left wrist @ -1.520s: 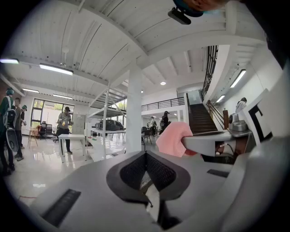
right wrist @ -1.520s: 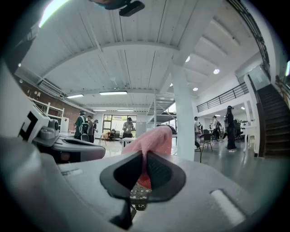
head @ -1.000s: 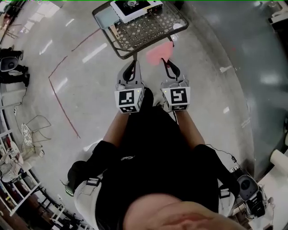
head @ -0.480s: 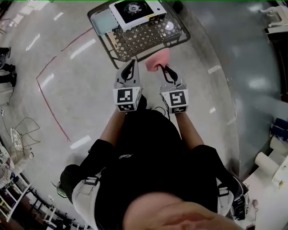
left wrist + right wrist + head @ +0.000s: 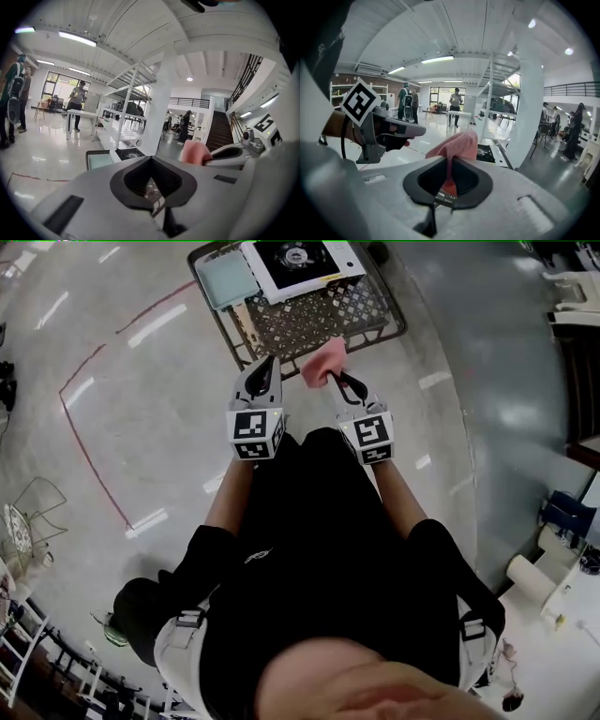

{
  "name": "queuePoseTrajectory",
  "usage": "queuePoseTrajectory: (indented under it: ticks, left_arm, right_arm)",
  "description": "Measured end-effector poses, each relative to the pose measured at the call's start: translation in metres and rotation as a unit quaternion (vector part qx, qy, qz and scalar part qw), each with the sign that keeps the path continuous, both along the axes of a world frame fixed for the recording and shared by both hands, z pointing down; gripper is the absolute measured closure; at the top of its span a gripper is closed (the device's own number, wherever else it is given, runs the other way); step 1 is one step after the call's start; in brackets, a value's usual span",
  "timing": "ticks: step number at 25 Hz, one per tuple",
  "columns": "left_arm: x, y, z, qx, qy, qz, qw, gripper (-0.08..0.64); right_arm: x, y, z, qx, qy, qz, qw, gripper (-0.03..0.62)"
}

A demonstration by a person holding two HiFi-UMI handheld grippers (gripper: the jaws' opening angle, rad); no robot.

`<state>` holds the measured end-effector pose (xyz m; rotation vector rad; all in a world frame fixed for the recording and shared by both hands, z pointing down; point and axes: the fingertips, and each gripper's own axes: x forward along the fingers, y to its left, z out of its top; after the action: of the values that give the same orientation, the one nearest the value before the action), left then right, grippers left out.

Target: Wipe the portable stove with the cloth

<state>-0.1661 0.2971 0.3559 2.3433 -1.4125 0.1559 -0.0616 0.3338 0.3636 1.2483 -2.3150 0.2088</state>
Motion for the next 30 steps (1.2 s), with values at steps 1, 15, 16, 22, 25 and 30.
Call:
queuePoseTrajectory:
  ticks: [1,15,16,22,25,30]
  left_arm:
    - [-0.003,-0.004,0.004,-0.006,0.001,-0.002,1.0000,0.560]
    - [-0.024,-0.063,0.039,-0.052,-0.025,-0.062,0.9964,0.560]
    - [-0.022,-0.073,0.041,-0.055,-0.027,-0.068,0.9958,0.560]
    - [0.023,-0.139,0.055,-0.081,-0.037,-0.061,0.9942,0.560]
    - [0.044,-0.168,0.069,-0.101,-0.049,-0.065,0.9916,0.560]
    - [0.065,-0.194,0.100,-0.159,-0.068,-0.080,0.9817,0.560]
  right_arm:
    - [-0.003,-0.004,0.001,-0.002,0.003,-0.006,1.000,0.565]
    - [0.002,-0.097,0.047,-0.045,-0.003,-0.075,0.996,0.565]
    - [0.003,-0.107,0.050,-0.050,-0.004,-0.086,0.995,0.565]
    - [0.040,-0.184,0.066,-0.070,0.005,-0.116,0.991,0.563]
    - [0.070,-0.222,0.090,-0.088,0.020,-0.131,0.987,0.563]
    - [0.114,-0.275,0.134,-0.125,0.036,-0.156,0.979,0.561]
